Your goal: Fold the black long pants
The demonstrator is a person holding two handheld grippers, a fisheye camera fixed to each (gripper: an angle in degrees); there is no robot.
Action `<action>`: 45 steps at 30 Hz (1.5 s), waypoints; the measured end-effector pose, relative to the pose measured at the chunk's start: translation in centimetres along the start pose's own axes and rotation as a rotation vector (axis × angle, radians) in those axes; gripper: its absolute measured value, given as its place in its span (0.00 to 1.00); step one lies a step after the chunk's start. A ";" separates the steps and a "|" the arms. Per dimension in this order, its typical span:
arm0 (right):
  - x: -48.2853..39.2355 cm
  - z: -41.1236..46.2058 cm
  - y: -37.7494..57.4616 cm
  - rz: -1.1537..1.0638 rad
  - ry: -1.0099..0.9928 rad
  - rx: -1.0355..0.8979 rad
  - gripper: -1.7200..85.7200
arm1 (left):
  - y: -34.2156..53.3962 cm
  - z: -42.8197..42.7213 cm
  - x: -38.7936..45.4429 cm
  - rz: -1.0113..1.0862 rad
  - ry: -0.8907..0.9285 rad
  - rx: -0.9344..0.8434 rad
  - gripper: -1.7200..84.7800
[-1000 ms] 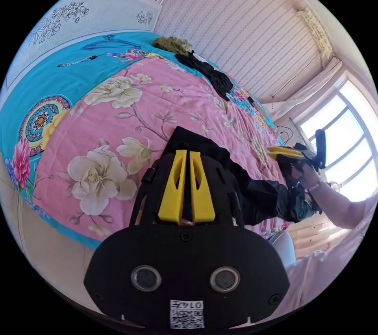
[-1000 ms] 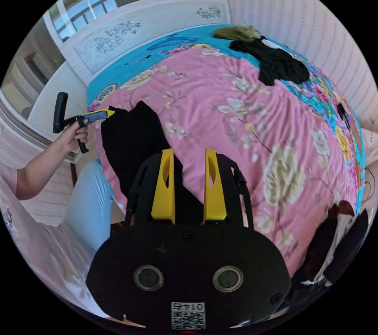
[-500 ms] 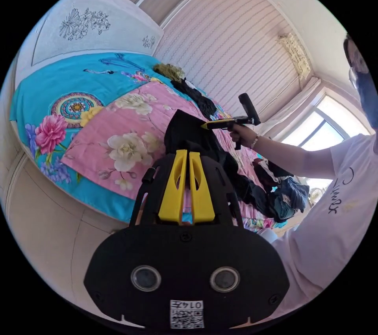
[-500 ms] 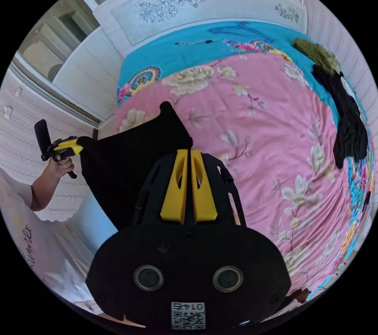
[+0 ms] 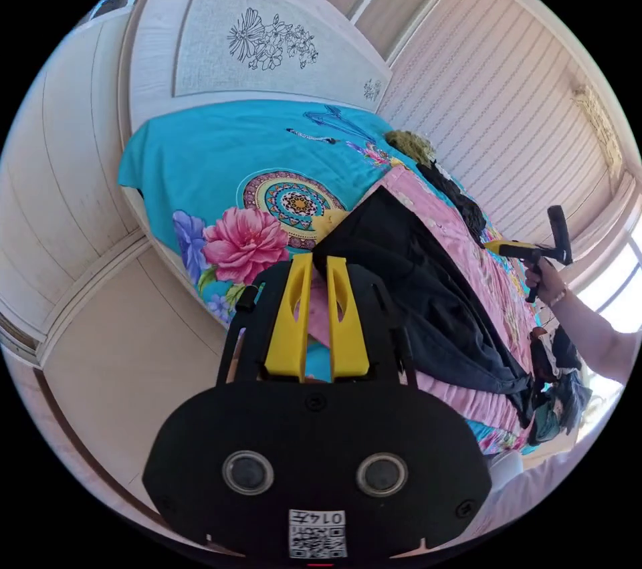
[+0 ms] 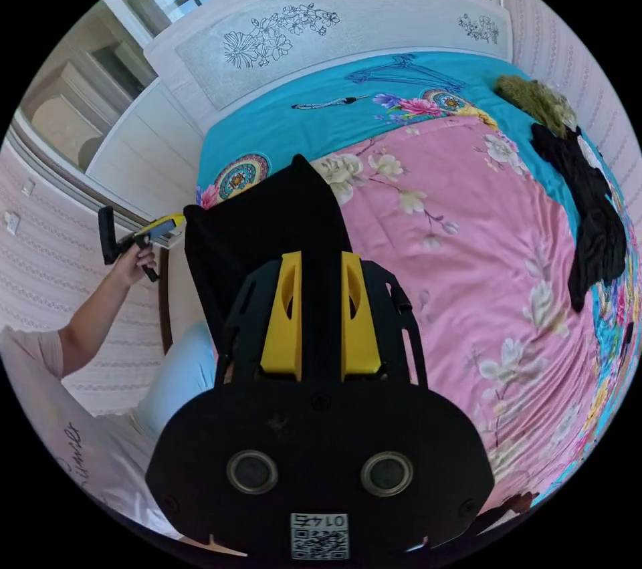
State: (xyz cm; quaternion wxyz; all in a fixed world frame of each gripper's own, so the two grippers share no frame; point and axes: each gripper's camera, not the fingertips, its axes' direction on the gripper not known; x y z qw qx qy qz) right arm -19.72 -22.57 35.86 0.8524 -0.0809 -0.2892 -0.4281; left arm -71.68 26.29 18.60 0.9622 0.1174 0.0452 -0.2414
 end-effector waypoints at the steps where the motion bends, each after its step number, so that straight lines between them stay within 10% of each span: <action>1: 0.8 -1.5 4.4 0.028 0.040 0.005 0.12 | 0.5 -0.9 0.5 0.023 -0.016 0.005 0.07; 11: 4.9 -12.9 41.7 0.718 0.302 -0.094 0.16 | 4.1 1.4 22.7 0.558 0.349 -0.207 0.08; 20: 5.9 -15.0 54.6 1.023 0.355 0.041 0.18 | 11.4 11.5 44.2 1.052 0.420 -0.457 0.12; 45: 1.0 -23.5 76.6 1.007 0.297 0.015 0.06 | 10.7 10.7 49.5 1.158 0.515 -0.658 0.02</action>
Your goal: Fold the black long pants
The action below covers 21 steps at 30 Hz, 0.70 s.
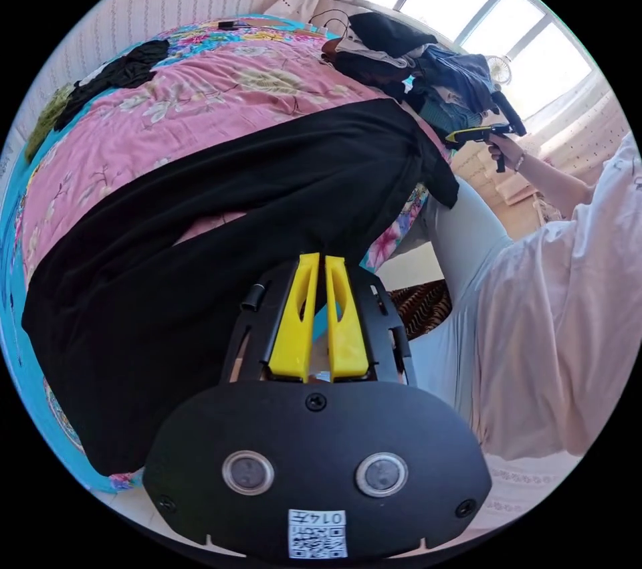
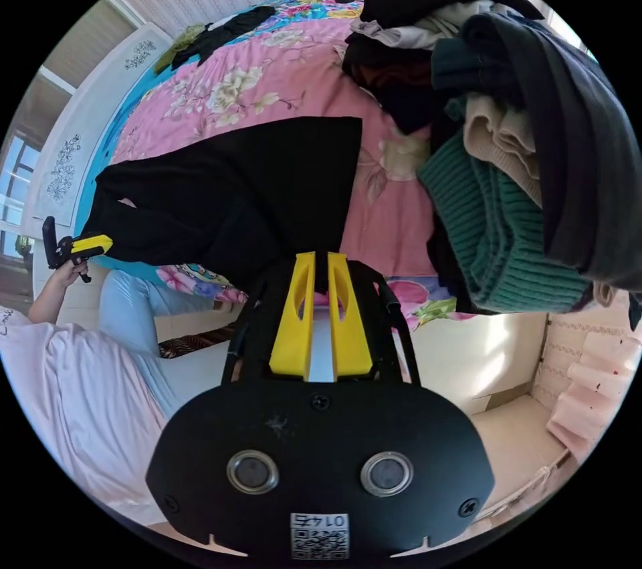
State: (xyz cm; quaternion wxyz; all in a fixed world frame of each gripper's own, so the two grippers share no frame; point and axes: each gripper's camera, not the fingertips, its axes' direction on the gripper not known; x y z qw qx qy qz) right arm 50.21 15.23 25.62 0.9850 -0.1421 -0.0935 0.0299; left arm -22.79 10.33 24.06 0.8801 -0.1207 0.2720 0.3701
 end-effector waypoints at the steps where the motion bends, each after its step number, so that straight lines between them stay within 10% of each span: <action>1: 0.2 -0.3 -0.7 -0.008 0.021 0.022 0.07 | -0.4 -1.0 -0.2 0.012 -0.036 0.013 0.03; 13: 4.9 5.5 -12.6 0.097 0.066 -0.017 0.17 | -10.5 0.4 -7.7 0.101 -0.422 -0.002 0.15; 21: 6.8 5.1 -11.9 0.054 -0.004 -0.003 0.07 | -12.6 5.6 -14.5 -0.036 -0.255 -0.049 0.18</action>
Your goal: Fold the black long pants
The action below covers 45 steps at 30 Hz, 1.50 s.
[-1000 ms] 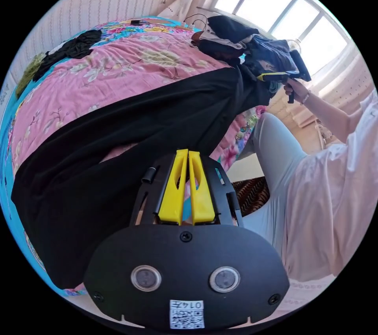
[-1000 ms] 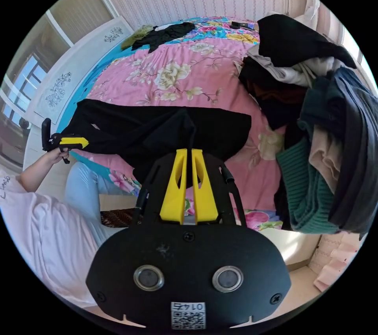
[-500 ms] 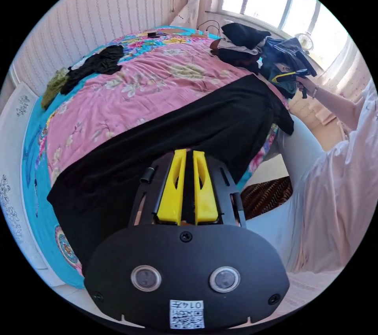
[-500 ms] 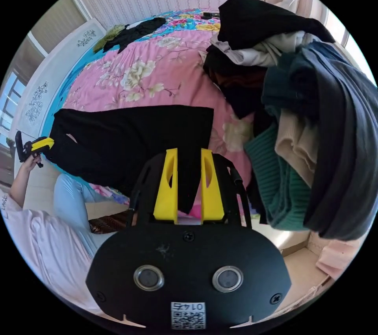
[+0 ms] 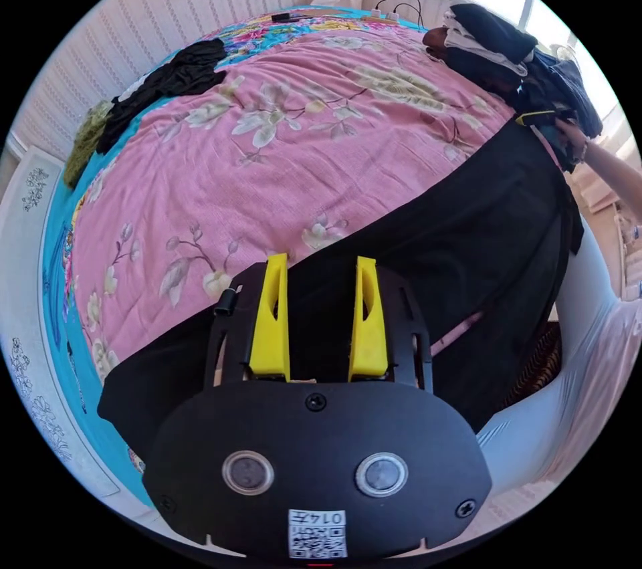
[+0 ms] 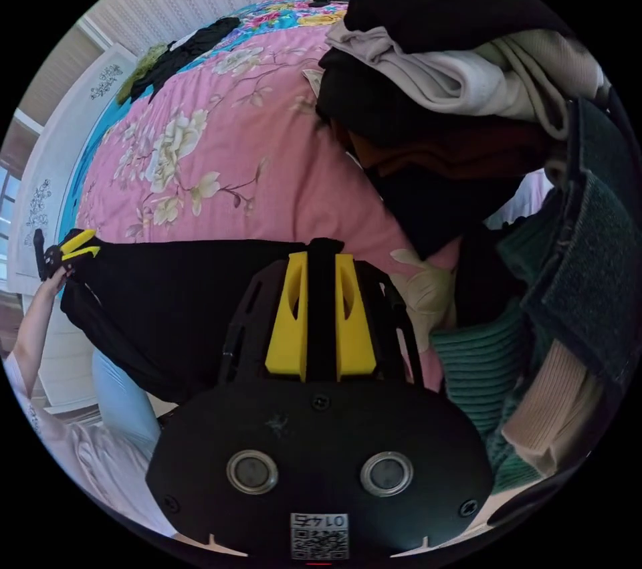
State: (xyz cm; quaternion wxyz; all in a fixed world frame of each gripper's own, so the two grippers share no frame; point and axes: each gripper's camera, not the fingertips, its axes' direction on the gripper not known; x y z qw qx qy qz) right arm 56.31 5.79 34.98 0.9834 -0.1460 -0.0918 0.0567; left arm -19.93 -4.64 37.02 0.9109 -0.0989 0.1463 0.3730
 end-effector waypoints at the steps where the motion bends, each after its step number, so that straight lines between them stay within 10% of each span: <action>1: 0.1 -0.4 0.0 -0.009 -0.005 0.004 0.05 | 0.2 0.1 -0.5 -0.007 0.028 0.017 0.18; 8: -0.4 -4.1 -1.4 -0.116 0.031 0.054 0.02 | -0.4 -3.0 -2.1 0.048 0.142 0.035 0.02; 21: -0.7 -1.4 -10.5 -0.075 0.199 -0.071 0.09 | -3.7 0.0 -3.7 -0.047 -0.019 -0.021 0.04; 30: -1.1 -8.2 1.8 -0.189 0.120 0.189 0.12 | 2.8 -10.2 2.2 0.092 -0.137 0.211 0.16; 45: -5.3 -1.4 15.0 -0.144 -0.020 -0.095 0.17 | 11.7 -2.8 20.6 0.031 0.066 0.125 0.13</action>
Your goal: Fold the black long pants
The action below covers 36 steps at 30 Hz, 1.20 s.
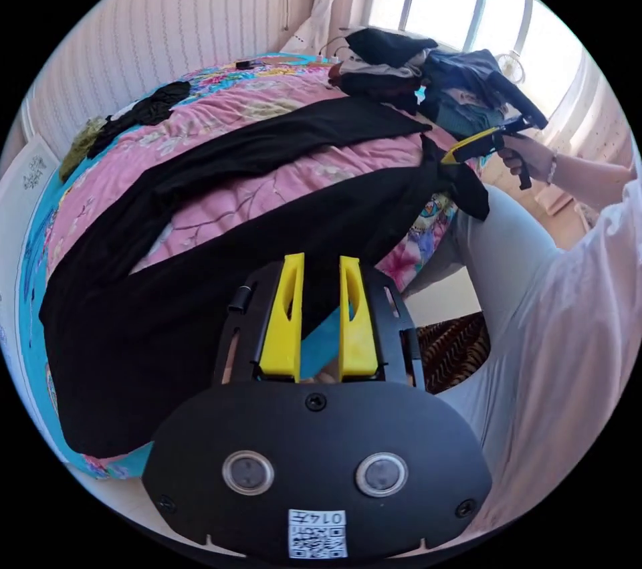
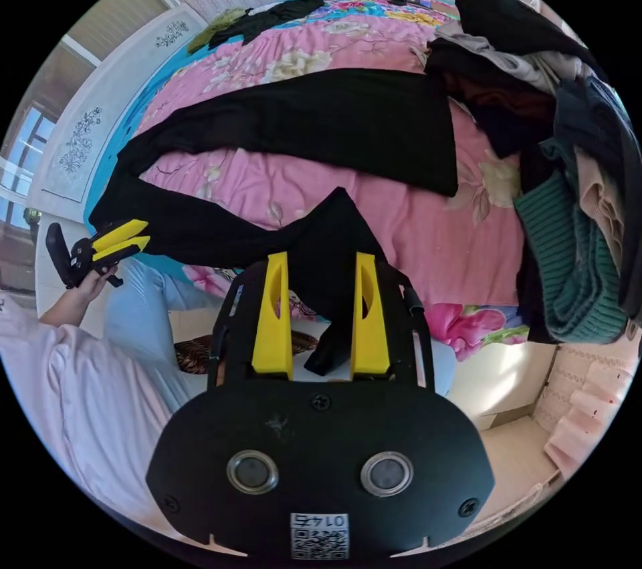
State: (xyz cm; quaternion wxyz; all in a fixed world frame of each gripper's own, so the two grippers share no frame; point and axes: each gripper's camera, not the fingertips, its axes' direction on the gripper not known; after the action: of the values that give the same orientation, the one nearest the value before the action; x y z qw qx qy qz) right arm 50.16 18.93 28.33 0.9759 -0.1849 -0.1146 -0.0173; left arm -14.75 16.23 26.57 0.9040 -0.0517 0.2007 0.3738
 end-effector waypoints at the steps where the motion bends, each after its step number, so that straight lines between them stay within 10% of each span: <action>1: 0.1 1.1 -0.3 0.004 0.014 -0.031 0.17 | -0.3 1.2 0.1 0.009 -0.021 -0.034 0.14; 17: 2.4 -17.9 0.7 -0.175 -0.078 0.494 0.03 | -3.6 -11.5 -2.1 0.141 0.000 0.212 0.01; 28: 5.4 0.1 3.3 0.013 0.006 -0.049 0.03 | -2.5 2.3 1.2 0.093 0.219 -0.052 0.01; 36: 4.3 -1.7 0.7 0.044 0.023 -0.004 0.11 | -4.1 -2.8 0.5 0.183 0.115 0.020 0.02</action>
State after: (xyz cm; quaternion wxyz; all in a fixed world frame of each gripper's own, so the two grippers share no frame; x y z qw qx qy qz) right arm 54.80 19.00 27.59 0.9769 -0.1893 -0.0992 0.0017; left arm -12.50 12.98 23.54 0.8536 -0.0451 0.2598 0.4494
